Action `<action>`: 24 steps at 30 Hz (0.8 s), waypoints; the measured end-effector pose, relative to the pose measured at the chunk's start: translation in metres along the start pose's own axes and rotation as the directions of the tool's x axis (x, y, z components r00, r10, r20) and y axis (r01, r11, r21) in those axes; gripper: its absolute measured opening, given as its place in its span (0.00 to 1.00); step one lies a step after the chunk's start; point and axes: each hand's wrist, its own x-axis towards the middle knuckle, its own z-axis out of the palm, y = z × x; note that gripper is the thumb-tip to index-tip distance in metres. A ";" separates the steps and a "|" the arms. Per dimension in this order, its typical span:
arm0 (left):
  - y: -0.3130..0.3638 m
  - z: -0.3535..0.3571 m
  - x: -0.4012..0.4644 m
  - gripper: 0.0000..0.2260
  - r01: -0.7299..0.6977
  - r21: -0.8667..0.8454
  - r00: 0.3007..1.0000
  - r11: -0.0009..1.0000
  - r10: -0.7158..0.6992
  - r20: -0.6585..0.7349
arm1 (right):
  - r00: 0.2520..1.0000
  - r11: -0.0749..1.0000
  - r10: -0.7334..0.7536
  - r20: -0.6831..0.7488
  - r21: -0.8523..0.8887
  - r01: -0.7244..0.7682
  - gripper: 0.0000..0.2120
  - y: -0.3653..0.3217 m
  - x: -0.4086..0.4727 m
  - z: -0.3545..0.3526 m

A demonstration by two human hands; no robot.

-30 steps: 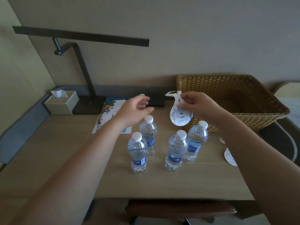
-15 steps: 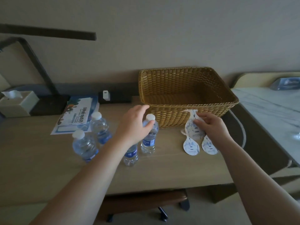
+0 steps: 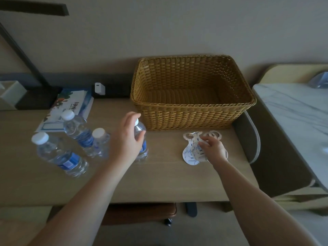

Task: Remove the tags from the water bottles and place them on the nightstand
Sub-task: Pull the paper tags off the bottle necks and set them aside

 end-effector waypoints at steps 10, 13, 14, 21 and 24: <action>-0.001 0.002 0.000 0.21 0.003 -0.025 1.000 1.000 -0.004 -0.017 | 0.987 0.956 -0.156 -0.037 -0.258 0.141 0.20 0.004 0.001 0.021; -0.001 0.003 0.001 0.21 0.004 -0.032 1.000 0.999 -0.005 -0.024 | 0.951 0.859 -0.307 0.045 -0.418 0.296 0.19 0.014 -0.015 0.024; -0.001 0.003 0.000 0.21 0.005 -0.035 1.000 0.999 -0.006 -0.027 | 0.943 0.817 -0.316 0.105 -0.474 0.327 0.19 0.019 -0.020 0.027; -0.003 0.002 0.000 0.21 0.002 -0.038 1.000 0.999 -0.002 -0.022 | 0.946 0.770 -0.180 0.269 -0.559 0.306 0.27 0.036 -0.037 0.039; -0.003 0.002 -0.001 0.21 -0.002 -0.036 1.000 0.999 0.001 -0.020 | 0.942 0.764 -0.189 0.277 -0.562 0.318 0.28 0.034 -0.039 0.040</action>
